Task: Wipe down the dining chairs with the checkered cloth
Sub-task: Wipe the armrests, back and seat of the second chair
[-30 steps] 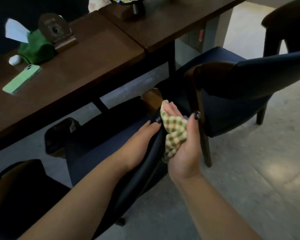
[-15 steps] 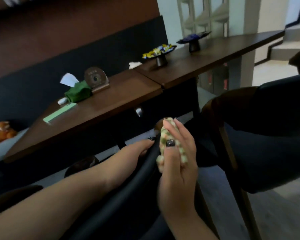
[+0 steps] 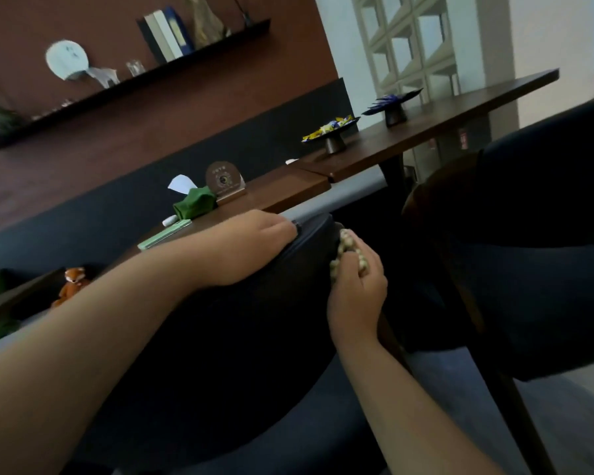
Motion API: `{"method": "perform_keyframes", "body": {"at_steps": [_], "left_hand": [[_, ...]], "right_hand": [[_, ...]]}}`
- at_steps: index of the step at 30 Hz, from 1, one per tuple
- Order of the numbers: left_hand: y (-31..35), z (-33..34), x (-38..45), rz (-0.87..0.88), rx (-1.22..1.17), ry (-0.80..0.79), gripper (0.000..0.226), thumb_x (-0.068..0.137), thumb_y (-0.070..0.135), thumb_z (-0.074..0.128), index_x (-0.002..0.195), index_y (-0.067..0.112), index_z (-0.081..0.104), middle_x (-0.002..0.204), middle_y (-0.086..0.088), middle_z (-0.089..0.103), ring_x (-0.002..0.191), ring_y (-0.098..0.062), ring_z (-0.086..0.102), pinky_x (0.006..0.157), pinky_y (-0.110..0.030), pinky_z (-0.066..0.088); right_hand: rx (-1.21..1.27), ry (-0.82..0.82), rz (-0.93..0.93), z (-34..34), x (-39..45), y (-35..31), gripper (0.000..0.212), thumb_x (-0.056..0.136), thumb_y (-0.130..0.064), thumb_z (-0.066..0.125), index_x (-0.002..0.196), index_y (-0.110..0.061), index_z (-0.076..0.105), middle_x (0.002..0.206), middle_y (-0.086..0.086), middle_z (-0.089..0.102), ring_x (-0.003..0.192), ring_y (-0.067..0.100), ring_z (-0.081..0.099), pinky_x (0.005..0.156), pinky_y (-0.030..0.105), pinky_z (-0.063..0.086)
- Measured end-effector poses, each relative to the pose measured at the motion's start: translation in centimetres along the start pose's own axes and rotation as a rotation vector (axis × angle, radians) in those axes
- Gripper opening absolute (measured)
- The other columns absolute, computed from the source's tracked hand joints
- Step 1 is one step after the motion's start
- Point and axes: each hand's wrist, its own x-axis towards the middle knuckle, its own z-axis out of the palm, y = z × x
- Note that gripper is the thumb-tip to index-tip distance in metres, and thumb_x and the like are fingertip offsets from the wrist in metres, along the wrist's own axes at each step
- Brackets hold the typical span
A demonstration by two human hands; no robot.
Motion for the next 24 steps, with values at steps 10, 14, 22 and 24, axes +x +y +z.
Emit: {"method": "perform_keyframes", "body": {"at_steps": [10,14,22,24], "left_hand": [[-1.0,6.6,-4.9,0.128,0.859,0.671,0.040,0.101,0.034,0.031,0.099,0.009,0.062,0.068,-0.005,0.056,0.047,-0.017,0.037,0.046,-0.022,0.010],[-0.4,7.0,-4.5,0.067,0.883,0.756,0.039,0.101,0.035,0.029,0.088,0.011,0.058,0.065,-0.004,0.051,0.050,-0.015,0.028,0.048,-0.022,0.005],[-1.1,7.4,-4.2,0.093,0.953,0.804,0.043,0.102,0.033,0.025,0.092,0.007,0.059,0.067,-0.006,0.053,0.051,-0.016,0.032,0.049,-0.023,0.011],[-1.4,7.6,-4.2,0.079,0.995,0.816,0.045,0.102,0.032,0.025,0.101,0.004,0.061,0.073,-0.007,0.056,0.052,-0.019,0.040,0.049,-0.026,0.016]], "right_hand": [[-0.116,-0.097,-0.366,1.0,0.3,-0.7,0.040,0.089,-0.009,0.044,0.127,-0.009,0.057,0.128,0.006,0.056,0.119,0.012,0.053,0.103,0.034,0.044],[-0.085,0.027,-0.186,-0.2,-0.3,1.7,0.041,0.086,-0.011,0.044,0.123,-0.006,0.059,0.125,0.005,0.057,0.114,0.004,0.053,0.097,0.013,0.041],[-0.065,-0.016,-0.018,-0.7,0.5,1.0,0.036,0.093,-0.012,0.043,0.124,-0.014,0.061,0.127,0.004,0.056,0.106,-0.005,0.054,0.083,0.003,0.043],[-0.071,-0.102,-0.203,0.8,0.5,-1.2,0.041,0.089,-0.016,0.043,0.128,-0.015,0.058,0.130,0.001,0.054,0.113,-0.003,0.052,0.089,0.006,0.042]]}}
